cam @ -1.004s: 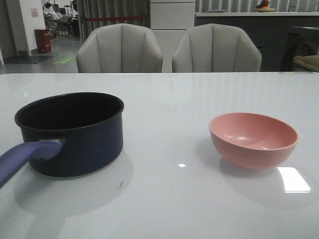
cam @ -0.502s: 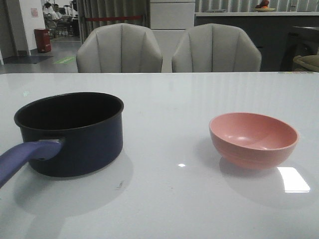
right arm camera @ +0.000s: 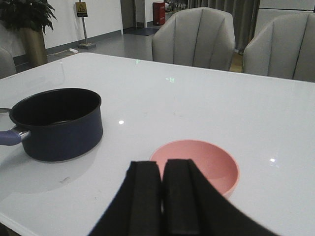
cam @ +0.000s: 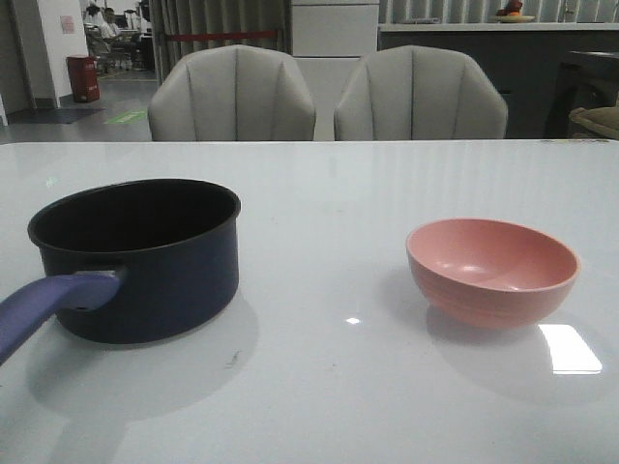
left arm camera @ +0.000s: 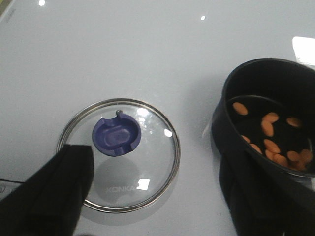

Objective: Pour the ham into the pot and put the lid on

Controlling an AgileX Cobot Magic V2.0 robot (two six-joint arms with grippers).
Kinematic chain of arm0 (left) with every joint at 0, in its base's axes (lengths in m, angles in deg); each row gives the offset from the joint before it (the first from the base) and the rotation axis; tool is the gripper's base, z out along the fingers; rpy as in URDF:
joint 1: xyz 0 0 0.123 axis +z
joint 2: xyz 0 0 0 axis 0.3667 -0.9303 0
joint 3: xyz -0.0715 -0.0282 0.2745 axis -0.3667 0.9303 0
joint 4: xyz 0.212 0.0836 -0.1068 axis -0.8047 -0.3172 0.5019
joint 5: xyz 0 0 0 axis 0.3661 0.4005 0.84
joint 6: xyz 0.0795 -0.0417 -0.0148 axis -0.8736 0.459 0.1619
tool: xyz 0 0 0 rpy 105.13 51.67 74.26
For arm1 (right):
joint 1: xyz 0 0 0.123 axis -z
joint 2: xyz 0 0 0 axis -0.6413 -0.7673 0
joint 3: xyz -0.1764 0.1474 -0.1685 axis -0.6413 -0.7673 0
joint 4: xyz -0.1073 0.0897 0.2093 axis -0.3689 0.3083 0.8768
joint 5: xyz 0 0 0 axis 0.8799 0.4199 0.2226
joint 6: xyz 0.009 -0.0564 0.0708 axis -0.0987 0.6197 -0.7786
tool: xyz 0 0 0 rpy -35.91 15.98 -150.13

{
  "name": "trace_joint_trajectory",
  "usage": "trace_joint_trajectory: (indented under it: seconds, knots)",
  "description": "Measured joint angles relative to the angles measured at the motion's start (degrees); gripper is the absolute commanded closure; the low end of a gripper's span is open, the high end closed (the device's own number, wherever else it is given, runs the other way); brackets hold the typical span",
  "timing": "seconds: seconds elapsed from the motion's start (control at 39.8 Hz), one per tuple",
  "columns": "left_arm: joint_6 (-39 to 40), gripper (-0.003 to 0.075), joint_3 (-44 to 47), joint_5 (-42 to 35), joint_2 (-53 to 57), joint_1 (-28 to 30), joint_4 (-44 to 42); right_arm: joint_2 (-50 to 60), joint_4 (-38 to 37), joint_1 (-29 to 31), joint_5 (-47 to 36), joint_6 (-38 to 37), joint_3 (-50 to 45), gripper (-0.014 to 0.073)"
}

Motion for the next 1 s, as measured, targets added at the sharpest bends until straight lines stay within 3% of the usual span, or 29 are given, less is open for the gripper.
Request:
trace_joint_trajectory:
  seconds: [0.35, 0.55, 1.0]
  knots:
    - [0.1, 0.0150, -10.5, 7.6, -24.9, 6.1, -0.8, 0.0, 0.0, 0.0, 0.0, 0.0, 0.0, 0.0433]
    - [0.1, 0.0111, -17.5, 12.6, -34.4, 6.1, -0.3, 0.0, 0.0, 0.0, 0.0, 0.0, 0.0, 0.0433]
    - [0.1, 0.0114, -29.8, 22.1, -50.0, 6.1, 2.3, 0.0, 0.0, 0.0, 0.0, 0.0, 0.0, 0.0433]
